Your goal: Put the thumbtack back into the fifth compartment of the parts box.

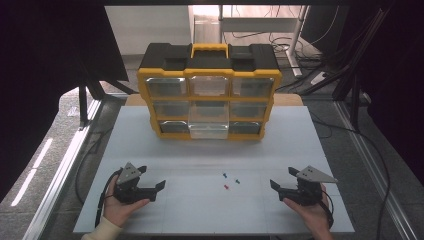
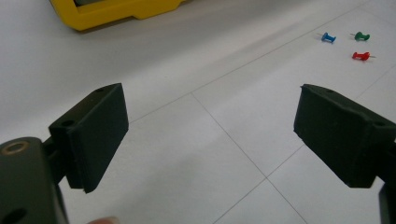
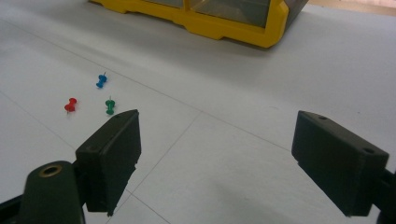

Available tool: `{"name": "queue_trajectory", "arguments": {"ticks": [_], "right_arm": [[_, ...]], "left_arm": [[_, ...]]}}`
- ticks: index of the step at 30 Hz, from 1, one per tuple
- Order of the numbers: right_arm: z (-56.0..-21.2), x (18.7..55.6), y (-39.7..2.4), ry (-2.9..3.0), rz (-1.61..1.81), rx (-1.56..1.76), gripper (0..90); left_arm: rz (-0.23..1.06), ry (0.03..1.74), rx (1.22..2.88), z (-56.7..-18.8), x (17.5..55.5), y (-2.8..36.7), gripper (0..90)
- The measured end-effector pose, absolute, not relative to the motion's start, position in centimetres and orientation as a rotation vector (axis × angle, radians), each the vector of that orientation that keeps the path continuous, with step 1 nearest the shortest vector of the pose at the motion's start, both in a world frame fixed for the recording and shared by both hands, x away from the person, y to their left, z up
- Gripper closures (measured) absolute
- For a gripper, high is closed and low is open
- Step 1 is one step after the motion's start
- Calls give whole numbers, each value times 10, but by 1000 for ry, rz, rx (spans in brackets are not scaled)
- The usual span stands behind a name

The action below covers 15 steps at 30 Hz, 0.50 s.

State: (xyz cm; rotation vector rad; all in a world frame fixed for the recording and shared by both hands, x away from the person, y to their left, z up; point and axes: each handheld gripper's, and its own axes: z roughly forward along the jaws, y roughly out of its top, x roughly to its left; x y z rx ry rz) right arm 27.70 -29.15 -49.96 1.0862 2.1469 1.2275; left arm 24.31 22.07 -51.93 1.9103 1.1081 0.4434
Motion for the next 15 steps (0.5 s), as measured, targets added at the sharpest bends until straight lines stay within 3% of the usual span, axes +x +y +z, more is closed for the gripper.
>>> {"name": "queue_trajectory", "arguments": {"ticks": [15], "right_arm": [[-505,284,-286,2191,1194,1079,168]], "left_arm": [[440,1100,1913,-522,242,220,97]]}}
